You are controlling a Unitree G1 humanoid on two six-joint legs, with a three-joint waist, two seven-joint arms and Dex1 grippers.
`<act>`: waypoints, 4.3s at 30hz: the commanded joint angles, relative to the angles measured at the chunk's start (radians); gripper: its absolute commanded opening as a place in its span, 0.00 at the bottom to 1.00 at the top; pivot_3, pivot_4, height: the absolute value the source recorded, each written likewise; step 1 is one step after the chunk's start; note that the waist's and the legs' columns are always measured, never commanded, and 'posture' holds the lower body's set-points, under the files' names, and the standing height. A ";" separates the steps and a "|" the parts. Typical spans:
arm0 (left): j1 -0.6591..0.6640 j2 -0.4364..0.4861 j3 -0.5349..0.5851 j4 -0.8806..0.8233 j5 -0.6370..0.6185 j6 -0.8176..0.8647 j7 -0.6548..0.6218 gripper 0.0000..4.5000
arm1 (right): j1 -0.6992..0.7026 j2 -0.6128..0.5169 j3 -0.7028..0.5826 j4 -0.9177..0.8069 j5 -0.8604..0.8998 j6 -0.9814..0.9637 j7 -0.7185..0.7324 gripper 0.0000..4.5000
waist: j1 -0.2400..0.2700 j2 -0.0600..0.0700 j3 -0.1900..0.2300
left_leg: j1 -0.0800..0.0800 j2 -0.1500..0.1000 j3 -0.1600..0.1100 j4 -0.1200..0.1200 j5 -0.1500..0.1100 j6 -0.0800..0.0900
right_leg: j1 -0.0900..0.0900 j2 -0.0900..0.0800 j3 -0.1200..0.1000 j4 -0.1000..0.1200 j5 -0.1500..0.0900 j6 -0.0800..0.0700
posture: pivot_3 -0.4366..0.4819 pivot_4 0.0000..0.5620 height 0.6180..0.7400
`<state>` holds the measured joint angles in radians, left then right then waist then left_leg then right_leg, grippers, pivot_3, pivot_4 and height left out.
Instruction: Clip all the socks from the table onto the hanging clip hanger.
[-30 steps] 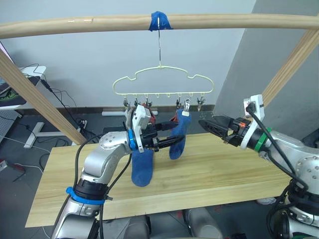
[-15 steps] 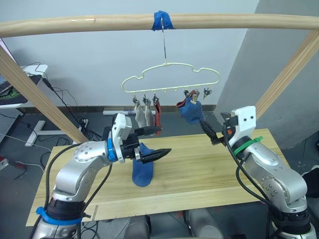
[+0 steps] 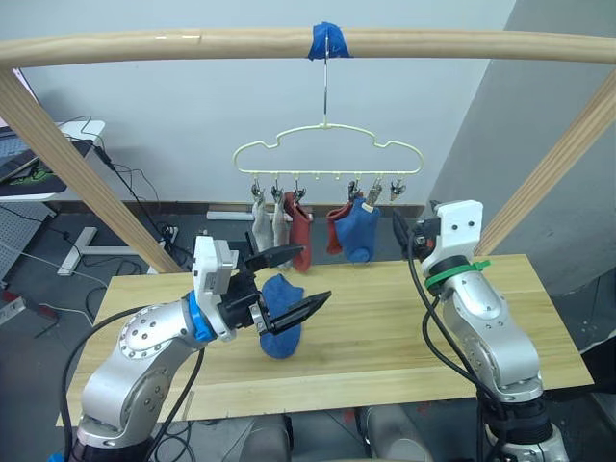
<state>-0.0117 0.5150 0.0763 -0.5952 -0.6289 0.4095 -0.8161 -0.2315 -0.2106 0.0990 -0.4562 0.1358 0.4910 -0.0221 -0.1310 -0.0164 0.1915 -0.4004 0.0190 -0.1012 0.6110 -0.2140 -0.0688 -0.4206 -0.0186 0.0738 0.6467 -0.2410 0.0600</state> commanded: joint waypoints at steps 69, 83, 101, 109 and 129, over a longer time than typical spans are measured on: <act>-0.009 -0.019 -0.022 -0.006 -0.006 -0.051 0.071 1.00 | -0.253 0.242 -0.129 0.334 -0.072 -0.132 -0.071 0.59 | 0.024 0.000 0.000 | 0.000 0.000 -0.001 0.000 0.000 0.000 | 0.000 0.000 -0.001 0.002 0.003 0.003 | 0.42 0.30 1.00; -0.023 -0.014 -0.031 -0.016 -0.008 -0.039 0.091 1.00 | -0.258 0.248 -0.129 0.343 -0.076 -0.132 -0.078 0.50 | 0.024 0.000 0.000 | 0.000 0.000 -0.001 0.000 0.000 0.000 | 0.000 0.000 -0.001 0.002 0.003 0.003 | 0.42 0.31 1.00; -0.031 -0.013 -0.038 -0.023 -0.004 -0.032 0.102 1.00 | -0.273 0.252 -0.131 0.361 -0.075 -0.140 -0.078 0.50 | 0.025 0.000 0.000 | 0.000 0.000 -0.001 0.000 0.000 0.000 | 0.000 0.000 -0.001 0.002 0.003 0.003 | 0.43 0.32 1.00; -0.029 -0.017 -0.044 -0.027 -0.001 -0.035 0.107 1.00 | -0.272 0.245 -0.131 0.360 -0.076 -0.142 -0.073 0.10 | 0.026 0.000 0.000 | 0.000 0.000 -0.001 0.000 0.000 0.000 | 0.000 0.000 -0.001 0.002 0.003 0.003 | 0.43 0.32 1.00; -0.050 0.010 -0.109 0.411 0.254 -0.006 0.190 1.00 | -0.345 -0.235 -0.151 0.276 0.248 0.297 0.515 0.00 | 0.041 0.002 0.002 | 0.001 0.000 -0.001 0.001 0.000 0.000 | 0.001 0.001 -0.002 0.001 0.000 -0.001 | 0.36 0.33 1.00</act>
<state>-0.0406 0.5243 -0.0139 -0.1977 -0.4183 0.4601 -0.6132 -0.5683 -0.4418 -0.0563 -0.1480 0.3503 0.7677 0.4629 -0.0902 -0.0139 0.1930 -0.3998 0.0190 -0.1022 0.6115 -0.2140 -0.0685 -0.4199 -0.0181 0.0722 0.6476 -0.2406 0.0590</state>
